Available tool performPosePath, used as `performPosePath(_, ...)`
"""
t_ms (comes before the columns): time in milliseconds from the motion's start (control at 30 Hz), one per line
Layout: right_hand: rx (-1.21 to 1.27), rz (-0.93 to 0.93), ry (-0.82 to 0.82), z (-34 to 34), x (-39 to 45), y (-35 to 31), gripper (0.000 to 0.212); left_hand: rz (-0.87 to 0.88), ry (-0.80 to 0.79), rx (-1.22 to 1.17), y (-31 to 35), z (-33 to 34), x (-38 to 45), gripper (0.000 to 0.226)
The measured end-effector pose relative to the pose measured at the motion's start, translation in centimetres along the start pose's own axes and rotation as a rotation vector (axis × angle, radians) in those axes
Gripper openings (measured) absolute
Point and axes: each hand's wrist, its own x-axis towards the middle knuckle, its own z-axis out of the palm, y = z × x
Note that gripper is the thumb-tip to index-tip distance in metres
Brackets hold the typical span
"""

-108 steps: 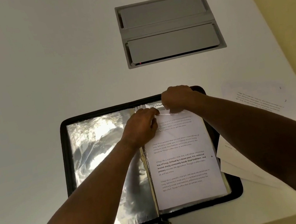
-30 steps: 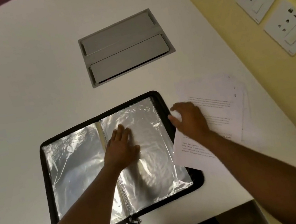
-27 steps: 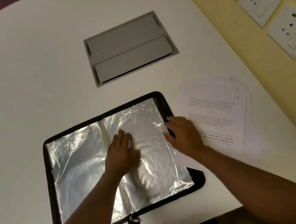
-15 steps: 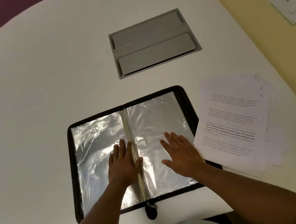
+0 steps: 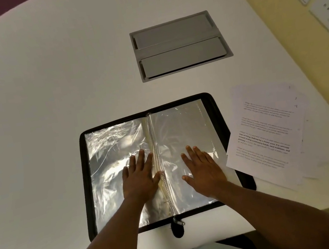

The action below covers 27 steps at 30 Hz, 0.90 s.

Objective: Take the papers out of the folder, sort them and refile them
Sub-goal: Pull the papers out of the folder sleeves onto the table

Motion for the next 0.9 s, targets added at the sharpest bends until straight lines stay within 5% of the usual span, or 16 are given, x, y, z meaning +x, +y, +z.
performPosePath(900,-0.037,0.029,0.1,4.2,-3.9,-4.9,0.069,0.029,0.009,0.007,-8.4,1.5,-4.5,0.076)
